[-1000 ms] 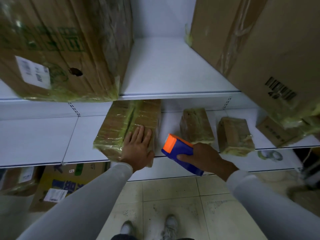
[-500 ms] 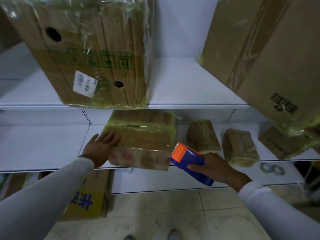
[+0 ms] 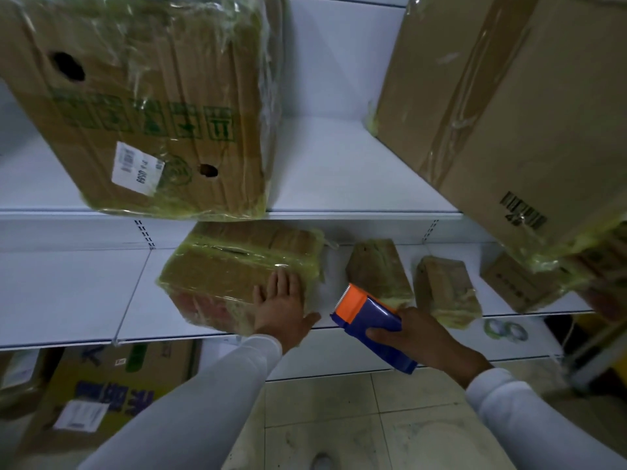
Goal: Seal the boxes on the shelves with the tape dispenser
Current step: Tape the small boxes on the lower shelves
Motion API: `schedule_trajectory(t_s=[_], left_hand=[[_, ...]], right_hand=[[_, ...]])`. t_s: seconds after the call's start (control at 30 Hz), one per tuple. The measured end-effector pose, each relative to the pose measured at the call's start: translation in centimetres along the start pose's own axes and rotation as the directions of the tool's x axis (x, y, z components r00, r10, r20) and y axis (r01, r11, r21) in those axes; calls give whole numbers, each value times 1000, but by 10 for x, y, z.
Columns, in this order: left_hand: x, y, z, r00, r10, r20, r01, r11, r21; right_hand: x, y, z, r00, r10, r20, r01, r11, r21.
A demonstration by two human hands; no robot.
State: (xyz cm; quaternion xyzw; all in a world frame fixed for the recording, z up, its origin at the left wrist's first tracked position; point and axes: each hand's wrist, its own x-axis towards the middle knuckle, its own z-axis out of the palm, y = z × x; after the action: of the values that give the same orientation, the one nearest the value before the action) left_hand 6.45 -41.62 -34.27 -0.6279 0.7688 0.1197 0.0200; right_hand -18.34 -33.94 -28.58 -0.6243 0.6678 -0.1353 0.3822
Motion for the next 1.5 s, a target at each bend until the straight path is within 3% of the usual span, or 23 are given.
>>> schedule_trajectory(t_s=[0.07, 0.2, 0.3, 0.4, 0.5, 0.7, 1.03, 1.1, 1.2, 1.3, 1.43, 1.5], left_hand=[[-2, -6, 4, 999, 39, -32, -37, 998, 52], [-11, -46, -3, 984, 173, -49, -175, 984, -26], [-21, -98, -16, 933, 359, -13, -359, 933, -35], [-36, -138, -21, 900, 434, -35, -434, 901, 9], [-49, -164, -23, 902, 423, -89, -425, 905, -5], [-62, -198, -23, 960, 237, -147, -252, 963, -96], [-56, -176, -23, 949, 288, -125, -291, 957, -8], [-60, -178, -30, 945, 302, -123, -311, 948, -62], [-70, -180, -45, 944, 260, -202, -324, 844, -427], [-81, -173, -60, 957, 284, 49, -149, 632, -760], [-95, -162, -67, 895, 408, 181, -52, 498, -865], [-100, -159, -67, 900, 386, 200, 21, 421, -907]], right_hand=[[1, 4, -1, 1000, 6, -8, -6, 1000, -5], [5, 1, 5, 999, -17, 40, 18, 1000, -25], [11, -14, 12, 996, -46, 77, 48, 998, -32], [16, -30, 24, 988, -67, 140, 70, 997, -13], [20, -43, 37, 979, -80, 190, 83, 997, -6], [21, -63, 57, 966, -115, 232, 116, 993, 7], [15, -93, 75, 962, -110, 249, 116, 993, -8], [14, -97, 76, 963, -100, 252, 107, 994, -11], [14, -106, 77, 956, -111, 273, 111, 994, 14], [13, -121, 82, 941, -139, 309, 124, 990, 68], [17, -136, 92, 916, -188, 354, 166, 982, 92], [20, -139, 96, 909, -204, 364, 189, 979, 79]])
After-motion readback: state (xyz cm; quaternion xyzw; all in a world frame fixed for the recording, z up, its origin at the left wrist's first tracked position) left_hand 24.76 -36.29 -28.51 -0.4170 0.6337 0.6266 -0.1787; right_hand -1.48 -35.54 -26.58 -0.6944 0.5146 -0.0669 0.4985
